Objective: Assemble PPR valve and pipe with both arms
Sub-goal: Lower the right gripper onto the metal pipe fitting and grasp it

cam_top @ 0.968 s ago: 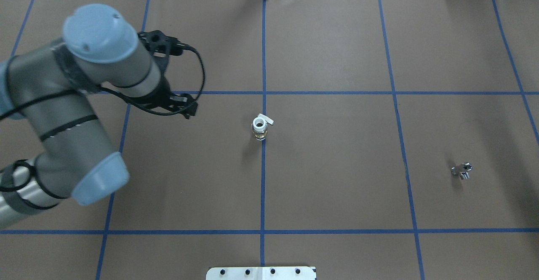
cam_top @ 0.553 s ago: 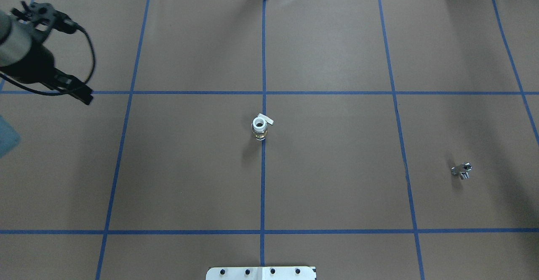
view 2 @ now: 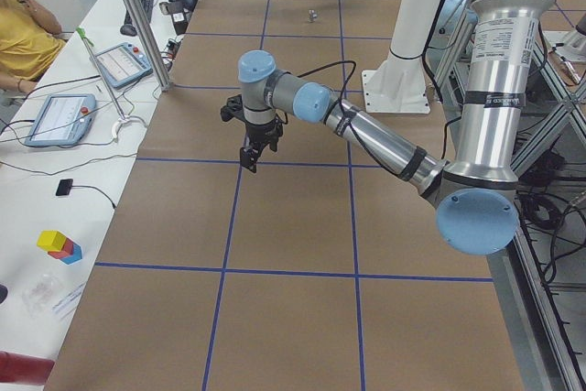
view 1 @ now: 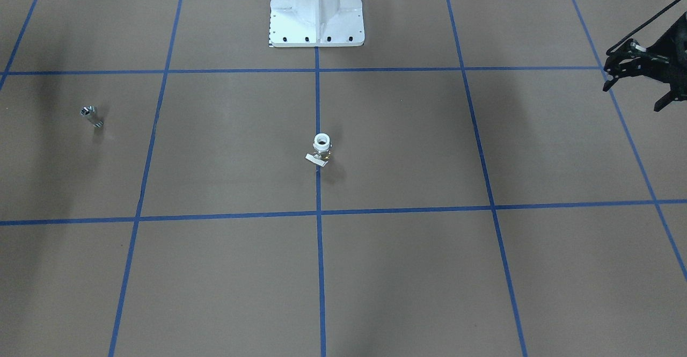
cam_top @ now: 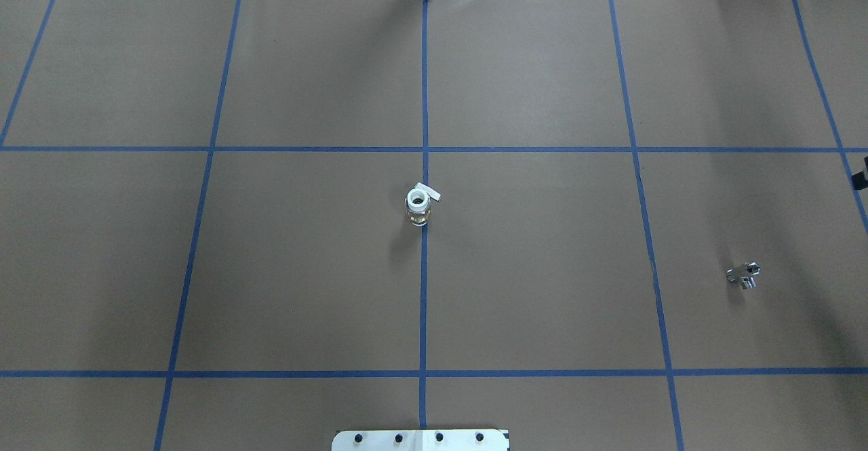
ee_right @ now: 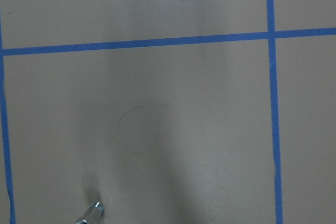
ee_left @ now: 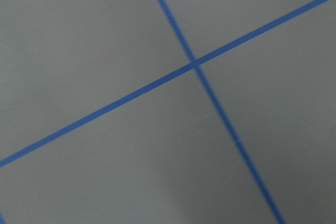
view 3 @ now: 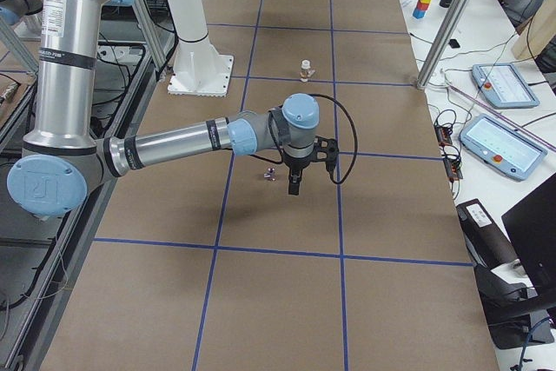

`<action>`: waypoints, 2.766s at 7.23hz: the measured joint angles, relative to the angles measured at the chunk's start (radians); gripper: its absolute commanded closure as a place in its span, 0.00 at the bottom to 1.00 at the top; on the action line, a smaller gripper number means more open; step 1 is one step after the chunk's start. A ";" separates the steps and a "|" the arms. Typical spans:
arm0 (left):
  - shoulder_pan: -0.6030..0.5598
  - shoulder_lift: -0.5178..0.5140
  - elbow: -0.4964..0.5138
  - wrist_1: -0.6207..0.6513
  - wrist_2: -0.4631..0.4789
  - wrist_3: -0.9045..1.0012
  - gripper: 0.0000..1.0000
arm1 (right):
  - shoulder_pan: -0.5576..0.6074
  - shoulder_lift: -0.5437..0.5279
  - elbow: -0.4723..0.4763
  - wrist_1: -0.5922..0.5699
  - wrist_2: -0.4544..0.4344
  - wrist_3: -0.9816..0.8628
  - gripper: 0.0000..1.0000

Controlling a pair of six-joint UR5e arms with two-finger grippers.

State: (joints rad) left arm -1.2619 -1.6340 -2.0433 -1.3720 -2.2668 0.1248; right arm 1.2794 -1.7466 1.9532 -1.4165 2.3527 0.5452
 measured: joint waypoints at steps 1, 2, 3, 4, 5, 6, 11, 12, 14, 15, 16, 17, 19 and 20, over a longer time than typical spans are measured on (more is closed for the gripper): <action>-0.008 0.006 0.002 0.000 -0.008 0.017 0.00 | -0.075 -0.040 -0.007 0.152 -0.034 0.143 0.00; -0.012 0.010 0.003 -0.001 -0.011 0.022 0.00 | -0.152 -0.065 -0.013 0.254 -0.080 0.252 0.00; -0.013 0.017 0.001 -0.002 -0.013 0.024 0.00 | -0.226 -0.075 -0.016 0.302 -0.127 0.312 0.00; -0.014 0.023 0.000 -0.003 -0.014 0.024 0.00 | -0.296 -0.079 -0.016 0.330 -0.177 0.342 0.00; -0.014 0.026 0.000 -0.004 -0.014 0.024 0.00 | -0.347 -0.082 -0.015 0.357 -0.210 0.367 0.00; -0.013 0.027 0.001 -0.004 -0.015 0.023 0.00 | -0.384 -0.082 -0.014 0.375 -0.227 0.394 0.01; -0.010 0.026 0.007 -0.004 -0.016 0.015 0.00 | -0.491 -0.057 -0.023 0.384 -0.276 0.454 0.24; -0.010 0.027 0.008 -0.004 -0.016 0.015 0.00 | -0.502 -0.054 -0.029 0.383 -0.279 0.454 0.26; -0.010 0.027 0.009 -0.004 -0.016 0.015 0.00 | -0.516 -0.044 -0.050 0.382 -0.290 0.453 0.29; -0.010 0.027 0.010 -0.004 -0.016 0.015 0.00 | -0.520 -0.043 -0.055 0.381 -0.300 0.452 0.44; -0.010 0.027 0.010 -0.004 -0.016 0.014 0.00 | -0.522 -0.043 -0.060 0.379 -0.305 0.451 0.80; -0.009 0.026 0.010 -0.004 -0.016 0.014 0.00 | -0.522 -0.044 -0.062 0.376 -0.305 0.452 1.00; -0.009 0.026 0.011 -0.004 -0.016 0.012 0.00 | -0.519 -0.044 -0.059 0.374 -0.298 0.452 1.00; -0.008 0.026 0.010 -0.004 -0.016 0.012 0.00 | -0.510 -0.042 -0.049 0.373 -0.291 0.452 1.00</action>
State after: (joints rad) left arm -1.2703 -1.6075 -2.0333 -1.3760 -2.2826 0.1370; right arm 0.7690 -1.7887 1.9044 -1.0437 2.0618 0.9970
